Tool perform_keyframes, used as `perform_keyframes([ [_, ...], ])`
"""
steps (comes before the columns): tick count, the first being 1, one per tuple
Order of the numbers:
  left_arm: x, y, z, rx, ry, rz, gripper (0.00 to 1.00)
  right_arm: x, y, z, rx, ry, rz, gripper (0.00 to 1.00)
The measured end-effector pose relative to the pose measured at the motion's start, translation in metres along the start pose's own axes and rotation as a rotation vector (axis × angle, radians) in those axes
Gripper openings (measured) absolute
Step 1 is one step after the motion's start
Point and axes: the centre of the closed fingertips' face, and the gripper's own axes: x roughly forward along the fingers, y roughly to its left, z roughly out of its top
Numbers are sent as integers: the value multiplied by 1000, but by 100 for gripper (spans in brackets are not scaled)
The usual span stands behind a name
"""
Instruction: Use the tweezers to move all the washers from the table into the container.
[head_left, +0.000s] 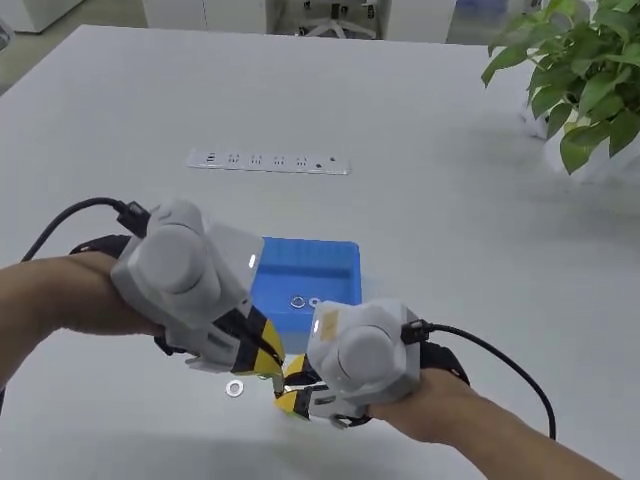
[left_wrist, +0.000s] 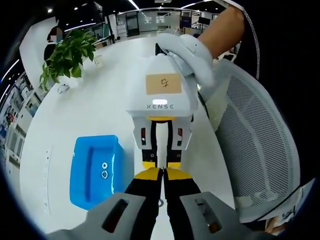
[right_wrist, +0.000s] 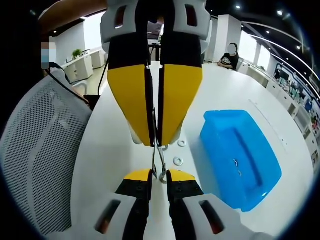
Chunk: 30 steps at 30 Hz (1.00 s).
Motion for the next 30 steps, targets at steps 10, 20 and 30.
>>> perform_keyframes([
  [10, 1, 3, 1, -6, -4, 4, 5, 0, 0, -2, 13, 12, 1, 11],
  [20, 1, 2, 0, -11, -6, 3, 5, 0, 0, -2, 7, 12, 2, 10],
  [30, 0, 2, -1, -14, -8, 4, 5, 0, 0, -2, 5, 5, -3, 9],
])
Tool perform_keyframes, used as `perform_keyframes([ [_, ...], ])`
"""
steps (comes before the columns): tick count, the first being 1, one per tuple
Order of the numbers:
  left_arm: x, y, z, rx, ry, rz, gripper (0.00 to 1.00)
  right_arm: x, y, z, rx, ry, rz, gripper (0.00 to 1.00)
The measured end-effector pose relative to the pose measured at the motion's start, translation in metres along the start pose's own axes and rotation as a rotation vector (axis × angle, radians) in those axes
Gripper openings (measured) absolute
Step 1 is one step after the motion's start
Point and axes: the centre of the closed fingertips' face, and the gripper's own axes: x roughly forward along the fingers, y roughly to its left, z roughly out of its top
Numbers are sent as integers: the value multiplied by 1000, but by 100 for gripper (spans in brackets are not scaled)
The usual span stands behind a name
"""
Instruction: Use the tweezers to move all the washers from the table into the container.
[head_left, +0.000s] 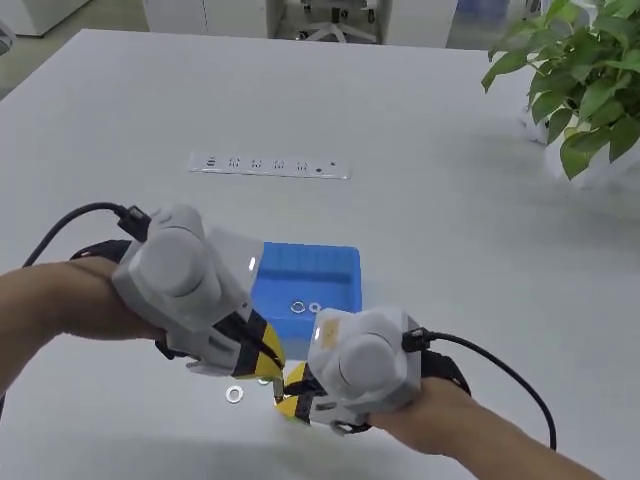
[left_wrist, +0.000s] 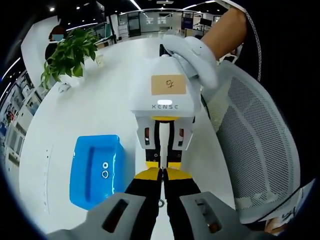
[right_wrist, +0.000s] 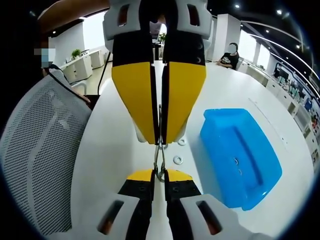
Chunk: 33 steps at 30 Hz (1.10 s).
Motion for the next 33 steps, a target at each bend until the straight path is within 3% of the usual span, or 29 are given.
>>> perform_keyframes([
  [17, -6, 3, 5, -2, -9, 14, 5, -8, -4, 3, -16, 5, -12, 9],
  [33, -29, 6, 17, 7, -7, 43, 5, -21, -9, 25, -38, -12, -35, 9],
])
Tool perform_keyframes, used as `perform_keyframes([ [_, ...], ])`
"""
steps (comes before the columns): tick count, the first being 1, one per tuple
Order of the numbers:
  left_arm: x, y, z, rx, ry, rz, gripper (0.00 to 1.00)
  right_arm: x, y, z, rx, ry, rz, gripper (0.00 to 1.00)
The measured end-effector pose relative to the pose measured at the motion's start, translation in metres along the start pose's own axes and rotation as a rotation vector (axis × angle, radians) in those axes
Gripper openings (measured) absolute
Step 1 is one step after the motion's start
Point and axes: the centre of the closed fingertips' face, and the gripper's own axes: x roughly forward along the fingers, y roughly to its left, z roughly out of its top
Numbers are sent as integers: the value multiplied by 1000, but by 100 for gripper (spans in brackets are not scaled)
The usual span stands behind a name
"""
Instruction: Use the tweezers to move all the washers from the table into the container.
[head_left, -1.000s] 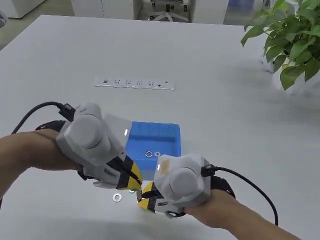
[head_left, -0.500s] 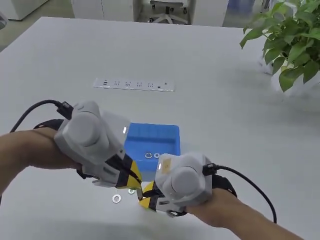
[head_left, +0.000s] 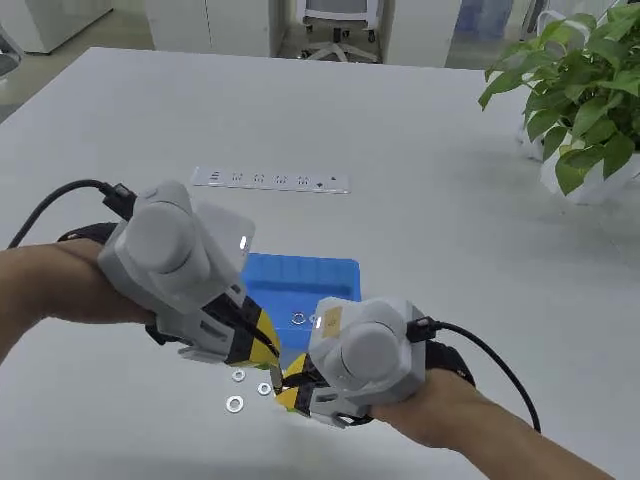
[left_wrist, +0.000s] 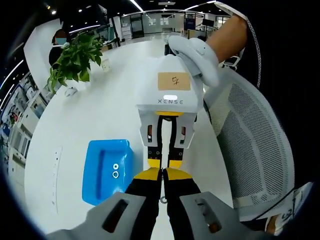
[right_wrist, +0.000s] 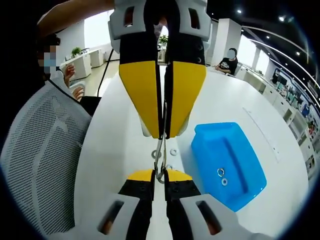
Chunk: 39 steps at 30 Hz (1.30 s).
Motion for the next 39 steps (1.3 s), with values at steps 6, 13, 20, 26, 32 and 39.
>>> perform_keyframes([
  [6, -8, 3, 6, 11, -4, 12, 5, -6, -4, 7, -14, -1, -14, 9],
  [13, -16, 9, 13, 31, -2, 28, 5, -14, -14, 15, -25, -7, -34, 9],
  [20, -22, 20, 20, 52, -4, 41, 5, -21, -26, 20, -35, -10, -55, 9],
  [26, -25, 32, 26, 66, -9, 52, 5, -26, -40, 23, -43, -11, -72, 9],
  [32, -25, 44, 27, 74, -12, 57, 5, -29, -52, 23, -44, -12, -85, 9],
  [39, -22, 57, 26, 80, -14, 60, 5, -28, -65, 20, -40, -9, -91, 9],
])
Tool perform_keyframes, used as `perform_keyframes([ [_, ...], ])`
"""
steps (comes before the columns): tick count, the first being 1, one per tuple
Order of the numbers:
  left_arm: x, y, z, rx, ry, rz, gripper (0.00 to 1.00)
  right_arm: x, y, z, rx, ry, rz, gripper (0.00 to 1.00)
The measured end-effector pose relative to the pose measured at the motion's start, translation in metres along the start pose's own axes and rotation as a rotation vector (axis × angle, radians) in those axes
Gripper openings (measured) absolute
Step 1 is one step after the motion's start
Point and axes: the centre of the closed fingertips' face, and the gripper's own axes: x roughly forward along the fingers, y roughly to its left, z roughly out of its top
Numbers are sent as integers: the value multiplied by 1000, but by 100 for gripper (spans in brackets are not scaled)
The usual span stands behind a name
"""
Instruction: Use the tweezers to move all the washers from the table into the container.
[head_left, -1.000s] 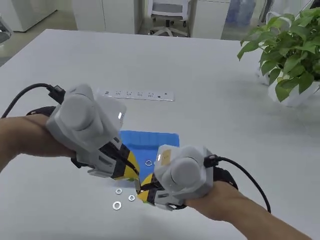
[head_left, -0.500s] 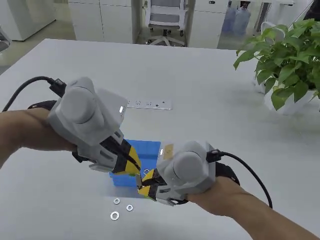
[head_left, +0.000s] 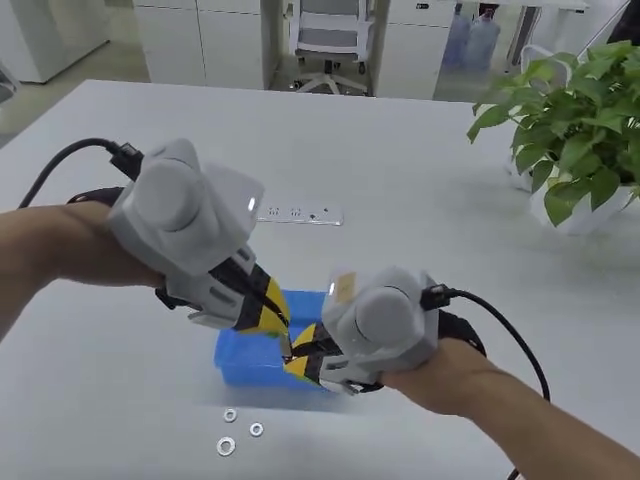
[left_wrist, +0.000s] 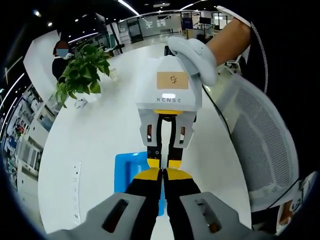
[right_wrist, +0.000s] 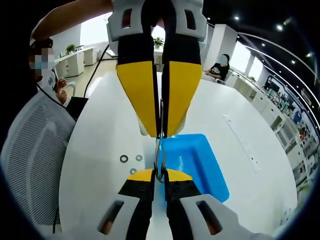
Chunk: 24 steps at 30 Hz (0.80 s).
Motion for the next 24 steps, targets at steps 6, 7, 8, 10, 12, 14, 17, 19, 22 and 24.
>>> perform_keyframes([
  [6, 5, 12, -3, 3, -2, -1, 5, 3, -12, -6, 3, 7, -2, 9],
  [7, 6, 13, -3, 2, -4, -2, 5, 4, -15, -7, 4, 8, -2, 9],
  [8, 8, 15, -4, 3, -4, -2, 5, 5, -16, -9, 4, 10, -2, 9],
  [10, 11, 18, -6, 2, -5, -5, 5, 7, -20, -12, 7, 13, -1, 9],
  [12, 14, 21, -7, 3, -5, -6, 5, 8, -22, -14, 12, 14, -1, 9],
  [14, 16, 24, -8, 2, -8, -5, 5, 9, -25, -17, 15, 15, -3, 9],
  [17, 20, 28, -10, 0, -11, -7, 5, 11, -29, -21, 20, 19, -3, 9],
  [19, 24, 31, -12, -1, -9, -8, 5, 13, -31, -24, 21, 22, -3, 9],
  [22, 28, 34, -15, -3, -8, -11, 5, 16, -35, -29, 29, 24, -1, 9],
  [24, 32, 37, -17, -4, -7, -12, 5, 19, -37, -32, 34, 24, 1, 9],
])
